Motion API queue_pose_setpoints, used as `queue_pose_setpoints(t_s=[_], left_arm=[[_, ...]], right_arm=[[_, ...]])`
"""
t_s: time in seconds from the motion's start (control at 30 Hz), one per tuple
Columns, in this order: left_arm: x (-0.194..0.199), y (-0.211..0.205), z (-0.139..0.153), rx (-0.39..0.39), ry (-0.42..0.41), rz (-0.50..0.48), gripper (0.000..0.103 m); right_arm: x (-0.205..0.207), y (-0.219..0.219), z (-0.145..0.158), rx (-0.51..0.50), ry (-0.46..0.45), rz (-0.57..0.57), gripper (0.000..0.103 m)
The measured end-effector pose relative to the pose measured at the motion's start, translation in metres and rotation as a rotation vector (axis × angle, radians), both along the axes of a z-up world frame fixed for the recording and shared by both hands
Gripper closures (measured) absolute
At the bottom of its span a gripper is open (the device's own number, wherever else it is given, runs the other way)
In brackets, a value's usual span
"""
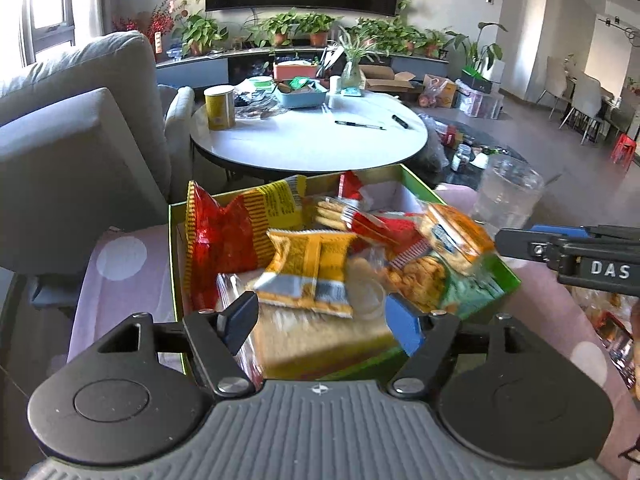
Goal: Organize snacks
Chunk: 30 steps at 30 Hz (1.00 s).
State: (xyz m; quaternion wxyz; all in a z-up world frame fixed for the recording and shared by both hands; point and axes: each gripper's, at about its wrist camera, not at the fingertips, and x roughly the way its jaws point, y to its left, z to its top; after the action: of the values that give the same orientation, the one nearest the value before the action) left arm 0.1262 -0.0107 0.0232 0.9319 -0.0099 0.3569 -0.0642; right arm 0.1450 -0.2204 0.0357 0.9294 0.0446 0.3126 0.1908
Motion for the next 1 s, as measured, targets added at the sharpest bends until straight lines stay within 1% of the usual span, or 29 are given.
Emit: queue_pose_setpoints(t_s=[0.17,0.27,0.37,0.5,0.6,0.8,1.0], left_arm=[[-0.024,-0.011,0.0,-0.013,0.0,-0.035,0.034],[-0.035,-0.02,-0.005,-0.021,0.018,-0.067,0.032],[-0.04,-0.028,-0.015,-0.047,0.052,-0.084,0.029],[-0.037,-0.042,-0.035,-0.093,0.123,-0.09,0.029],[-0.031,-0.054,-0.047,-0.106,0.165,-0.088,0.029],[-0.019,-0.078,-0.066,-0.087,0.217,-0.073,0.029],[-0.009,-0.084,-0.081,-0.08,0.257,-0.037,0.029]], right_arm=[[-0.014,-0.001,-0.004,-0.03,0.002,0.01,0.016],[-0.022,-0.005,-0.01,-0.039,0.015,0.008,0.016],[-0.028,-0.008,-0.015,-0.037,0.036,0.005,0.016],[-0.04,-0.016,-0.021,-0.042,0.047,0.002,0.015],[-0.049,-0.023,-0.025,-0.037,0.055,-0.009,0.015],[-0.056,-0.04,-0.035,-0.023,0.082,-0.048,0.015],[-0.059,-0.046,-0.043,-0.008,0.108,-0.053,0.015]])
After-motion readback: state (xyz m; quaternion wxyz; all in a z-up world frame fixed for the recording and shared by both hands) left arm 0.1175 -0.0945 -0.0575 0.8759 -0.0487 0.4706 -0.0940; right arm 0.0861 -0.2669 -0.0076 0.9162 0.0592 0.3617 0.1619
